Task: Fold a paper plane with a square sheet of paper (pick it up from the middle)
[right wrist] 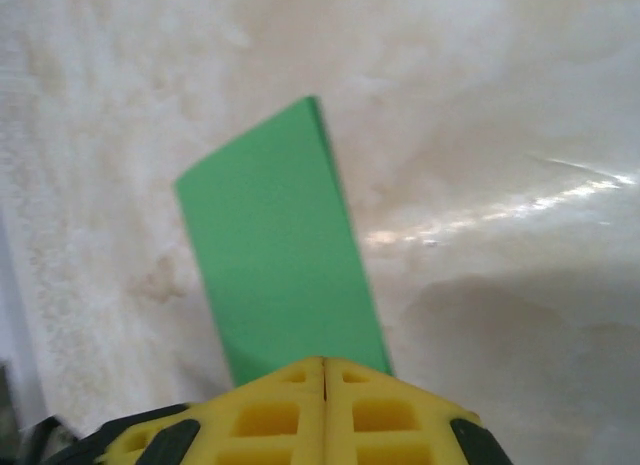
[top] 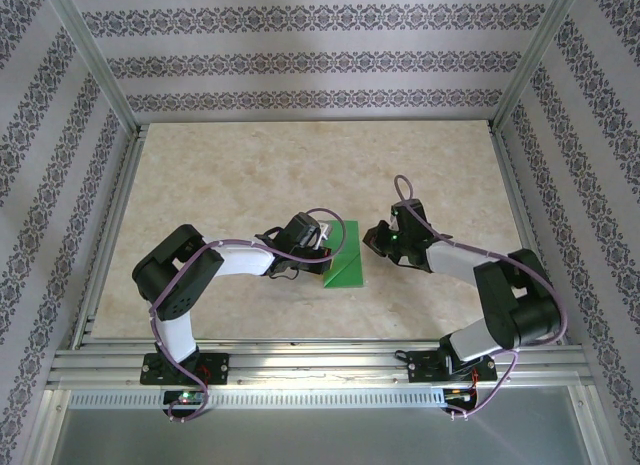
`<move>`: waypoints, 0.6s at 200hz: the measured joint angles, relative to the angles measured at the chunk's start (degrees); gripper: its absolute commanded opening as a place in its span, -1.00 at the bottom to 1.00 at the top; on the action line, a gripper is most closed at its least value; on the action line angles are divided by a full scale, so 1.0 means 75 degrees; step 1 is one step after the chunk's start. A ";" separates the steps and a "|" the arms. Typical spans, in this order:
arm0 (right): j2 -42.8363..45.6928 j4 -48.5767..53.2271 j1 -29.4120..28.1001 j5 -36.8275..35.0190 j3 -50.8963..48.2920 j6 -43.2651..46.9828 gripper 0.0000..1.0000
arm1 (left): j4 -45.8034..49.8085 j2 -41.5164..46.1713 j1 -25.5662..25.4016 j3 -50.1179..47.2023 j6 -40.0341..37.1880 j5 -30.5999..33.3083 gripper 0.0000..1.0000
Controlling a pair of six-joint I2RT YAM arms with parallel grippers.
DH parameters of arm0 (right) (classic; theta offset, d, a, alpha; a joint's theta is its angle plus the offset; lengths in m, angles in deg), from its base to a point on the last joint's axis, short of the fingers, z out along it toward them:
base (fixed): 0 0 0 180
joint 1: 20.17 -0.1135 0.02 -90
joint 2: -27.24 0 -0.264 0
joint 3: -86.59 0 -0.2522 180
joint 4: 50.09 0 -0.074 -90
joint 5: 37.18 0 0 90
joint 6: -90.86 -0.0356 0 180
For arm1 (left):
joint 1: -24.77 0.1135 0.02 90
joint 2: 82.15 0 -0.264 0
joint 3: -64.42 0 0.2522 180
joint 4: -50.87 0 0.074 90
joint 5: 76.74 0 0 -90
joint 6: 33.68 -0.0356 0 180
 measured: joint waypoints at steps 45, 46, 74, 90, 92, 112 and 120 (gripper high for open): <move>-0.0455 -0.0417 -0.0399 0.0956 0.0026 -0.0184 -0.94 | 0.0000 0.0000 0.0000 0.0000 0.0003 0.0000 -1.00; -0.0478 -0.0420 -0.0417 0.0970 0.0026 -0.0187 -0.94 | 0.0000 0.0000 0.0000 0.0000 0.0003 0.0000 -1.00; -0.0912 -0.0513 -0.0635 0.1320 0.0035 -0.0274 -0.95 | 0.0000 0.0000 0.0000 0.0000 0.0003 0.0000 -1.00; -0.1096 -0.0551 -0.0682 0.1422 0.0047 -0.0300 -0.95 | 0.0000 0.0000 0.0000 0.0000 0.0003 0.0000 -1.00; -0.1113 -0.0560 -0.0682 0.1428 0.0047 -0.0300 -0.95 | 0.0000 0.0000 0.0000 0.0000 0.0003 0.0000 -1.00; -0.1288 -0.0580 -0.0682 0.1478 0.0052 -0.0297 -0.95 | 0.0000 0.0000 0.0000 0.0000 0.0003 0.0000 -1.00; -0.1343 -0.0577 -0.0682 0.1475 0.0052 -0.0297 -0.95 | 0.0000 0.0000 0.0000 0.0000 0.0003 0.0000 -1.00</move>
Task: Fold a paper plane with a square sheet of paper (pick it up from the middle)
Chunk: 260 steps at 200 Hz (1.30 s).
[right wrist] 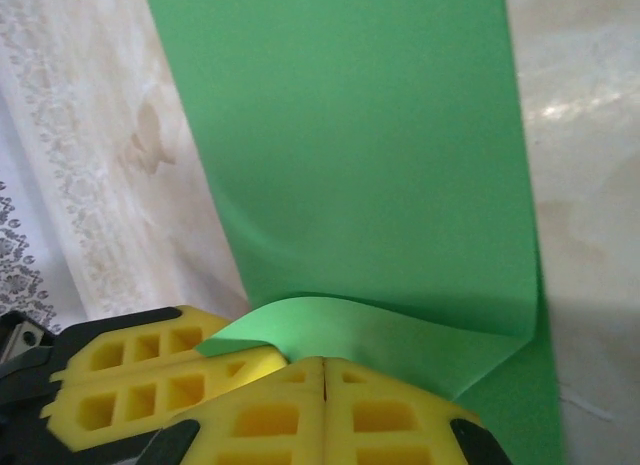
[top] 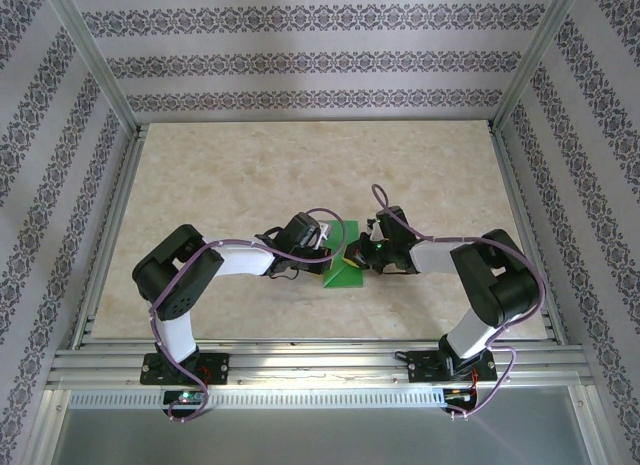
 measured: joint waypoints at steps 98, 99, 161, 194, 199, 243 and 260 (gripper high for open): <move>-0.0204 0.0093 0.0006 -0.0017 0.0026 0.0469 -0.98 | 0.0434 0.0221 0.0006 0.0041 0.0064 0.0064 -0.43; -0.0204 0.0096 0.0006 -0.0020 0.0026 0.0469 -0.98 | 0.0449 0.0227 0.0009 0.0041 0.0067 0.0064 -0.42; -0.0204 0.0146 0.0006 -0.0050 0.0044 0.0495 -0.98 | 0.1093 0.1367 0.0015 0.0134 0.0283 0.0085 -0.72; -0.0201 0.0146 0.0006 -0.0058 0.0044 0.0493 -0.98 | 0.1090 0.1300 0.0006 0.0312 0.0519 -0.0953 -1.00; -0.0201 0.0146 0.0006 -0.0058 0.0044 0.0493 -0.98 | 0.1084 0.1244 -0.0009 0.0353 0.0554 -0.1119 -1.00; -0.0201 0.0146 0.0006 -0.0058 0.0044 0.0490 -0.98 | 0.0935 0.0571 -0.0105 0.0443 0.0912 -0.2224 -1.00; -0.0201 0.0149 0.0006 -0.0058 0.0044 0.0490 -0.98 | 0.0924 0.0245 -0.0108 0.0487 0.0976 -0.2477 -1.00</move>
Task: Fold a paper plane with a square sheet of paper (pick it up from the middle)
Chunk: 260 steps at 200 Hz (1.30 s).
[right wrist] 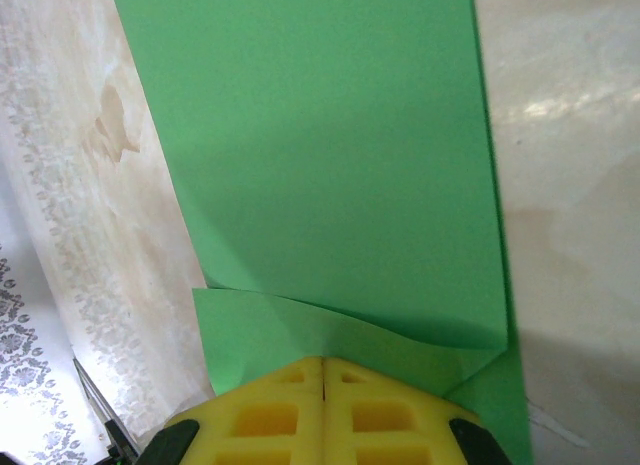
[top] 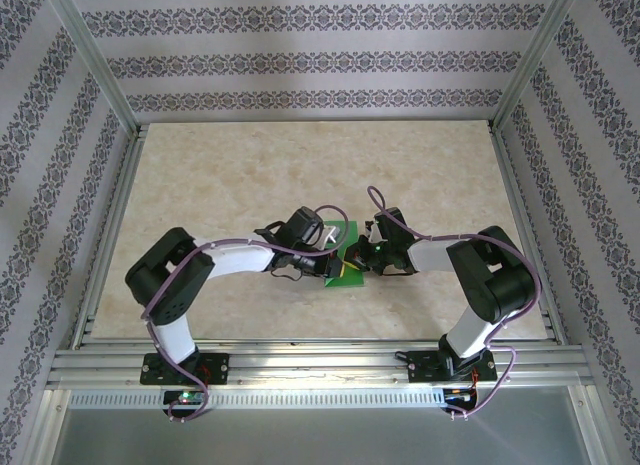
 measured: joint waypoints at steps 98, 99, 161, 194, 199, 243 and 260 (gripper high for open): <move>0.0000 0.0082 0.0000 -0.0023 0.0035 0.0003 -0.98 | 0.0023 -0.0507 0.0000 0.0326 -0.0041 -0.0160 -1.00; 0.0000 0.0082 0.0000 -0.0023 0.0035 0.0003 -0.98 | 0.0023 -0.0507 0.0000 0.0326 -0.0041 -0.0160 -1.00; 0.0000 0.0085 0.0000 -0.0023 0.0035 0.0009 -0.98 | 0.0050 -0.0603 0.0000 0.0262 -0.0178 -0.0055 -1.00; 0.0000 0.0085 0.0000 -0.0023 0.0035 0.0009 -0.98 | 0.0050 -0.0629 0.0000 0.0064 -0.0210 -0.0041 -1.00; 0.0000 0.0085 0.0000 -0.0023 0.0035 0.0009 -0.98 | 0.0052 -0.0632 0.0000 0.0047 -0.0210 -0.0041 -1.00; 0.0000 0.0087 0.0000 -0.0023 0.0035 0.0035 -0.98 | -0.0160 -0.0621 0.0000 -0.0178 -0.0207 -0.0052 -1.00; 0.0000 0.0090 0.0000 -0.0023 0.0035 0.0038 -0.98 | -0.0283 -0.0595 0.0000 -0.0259 -0.0207 -0.0050 -1.00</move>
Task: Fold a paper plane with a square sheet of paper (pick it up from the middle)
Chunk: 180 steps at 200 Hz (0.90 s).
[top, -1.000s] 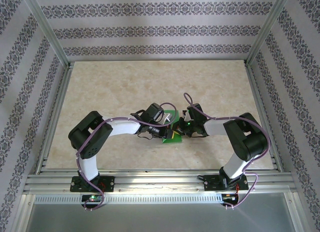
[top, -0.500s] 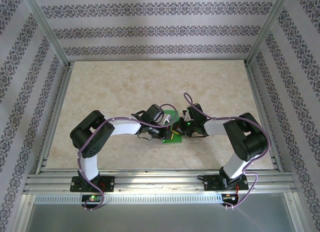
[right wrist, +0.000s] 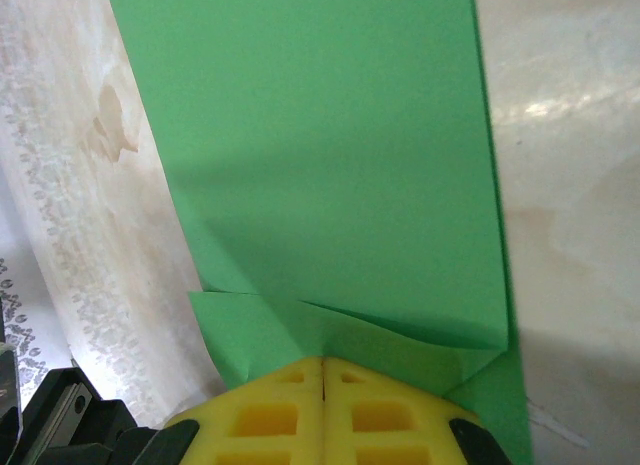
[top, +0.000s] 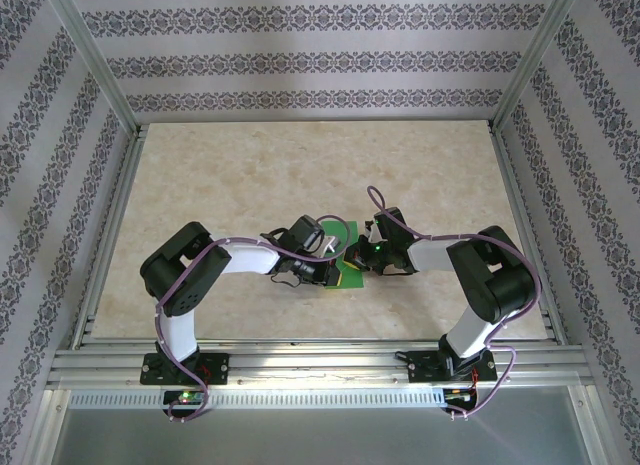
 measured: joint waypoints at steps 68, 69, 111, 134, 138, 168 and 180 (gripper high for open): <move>-0.0003 0.0029 0.0003 0.0000 0.0015 0.0023 -0.98 | -0.0565 0.0347 0.0000 -0.0632 0.0131 0.0000 -1.00; -0.0003 0.0032 0.0003 -0.0003 0.0015 0.0023 -0.99 | -0.0571 0.0350 0.0000 -0.0641 0.0134 0.0000 -1.00; -0.0003 0.0070 0.0003 -0.0003 0.0035 0.0026 -0.98 | -0.0618 0.0766 0.0000 -0.1166 0.0315 -0.0026 -1.00; -0.0003 0.0090 0.0003 0.0000 0.0044 0.0026 -0.98 | -0.0618 0.1122 0.0000 -0.1521 0.0519 -0.0154 -1.00; -0.0003 0.0096 0.0009 -0.0003 0.0044 0.0026 -0.98 | -0.0618 0.1198 0.0003 -0.1556 0.0565 -0.0181 -1.00; -0.0003 0.0114 0.0015 0.0000 0.0050 0.0026 -0.98 | -0.1390 0.1667 0.0099 -0.1673 0.1122 -0.0399 -1.00; -0.0003 0.0114 0.0015 0.0000 0.0052 0.0026 -0.98 | -0.1798 0.1670 0.0210 -0.1658 0.1326 -0.0458 -1.00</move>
